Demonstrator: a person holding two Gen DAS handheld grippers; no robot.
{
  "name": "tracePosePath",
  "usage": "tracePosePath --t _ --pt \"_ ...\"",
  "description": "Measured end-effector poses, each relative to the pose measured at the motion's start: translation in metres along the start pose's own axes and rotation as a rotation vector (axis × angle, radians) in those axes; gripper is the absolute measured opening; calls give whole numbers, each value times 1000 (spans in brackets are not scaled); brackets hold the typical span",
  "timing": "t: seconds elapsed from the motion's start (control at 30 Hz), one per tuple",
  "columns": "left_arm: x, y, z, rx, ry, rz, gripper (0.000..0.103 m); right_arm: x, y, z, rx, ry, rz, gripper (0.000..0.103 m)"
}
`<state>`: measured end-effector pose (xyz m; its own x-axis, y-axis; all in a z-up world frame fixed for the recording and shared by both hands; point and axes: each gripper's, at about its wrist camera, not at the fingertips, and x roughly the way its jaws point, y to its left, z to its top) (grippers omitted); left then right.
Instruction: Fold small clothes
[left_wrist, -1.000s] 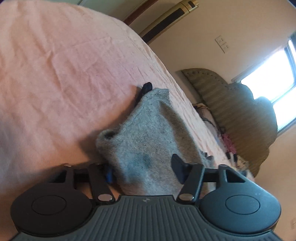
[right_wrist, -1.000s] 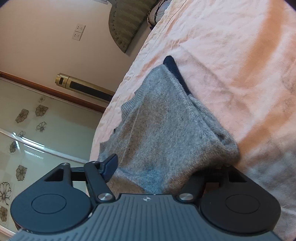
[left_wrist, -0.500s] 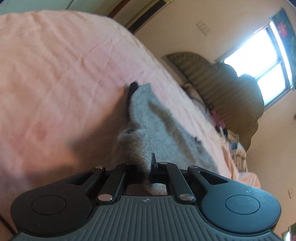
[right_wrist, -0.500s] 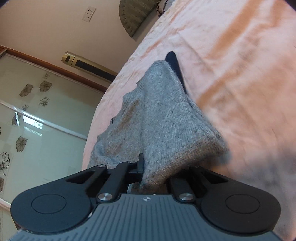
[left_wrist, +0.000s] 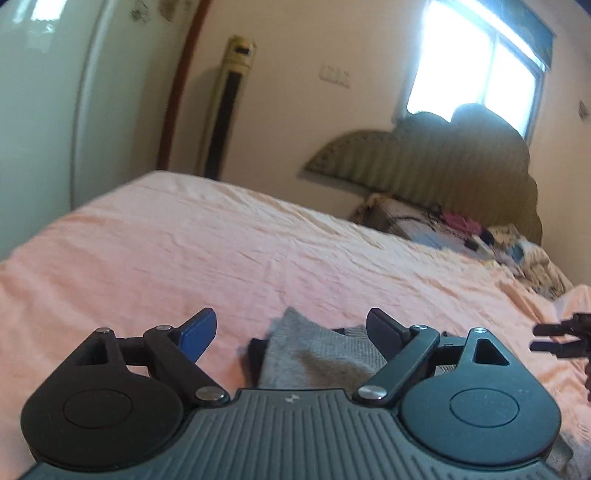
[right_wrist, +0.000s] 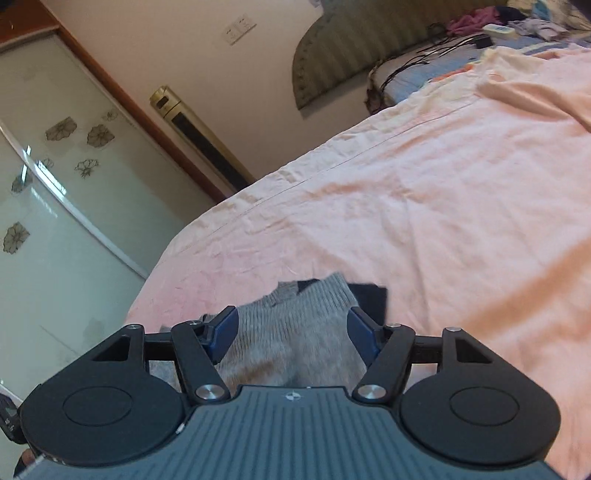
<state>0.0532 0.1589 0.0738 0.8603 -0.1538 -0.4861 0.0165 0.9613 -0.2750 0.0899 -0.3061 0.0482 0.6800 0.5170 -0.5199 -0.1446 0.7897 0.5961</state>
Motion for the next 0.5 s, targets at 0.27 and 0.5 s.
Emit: tracePosePath --t 0.27,0.5 --pt "124 -14 5 72 274 13 87 109 9 32 -139 218 -162 55" --pt "117 -28 0 141 193 36 9 112 17 21 -223 197 -118 15"
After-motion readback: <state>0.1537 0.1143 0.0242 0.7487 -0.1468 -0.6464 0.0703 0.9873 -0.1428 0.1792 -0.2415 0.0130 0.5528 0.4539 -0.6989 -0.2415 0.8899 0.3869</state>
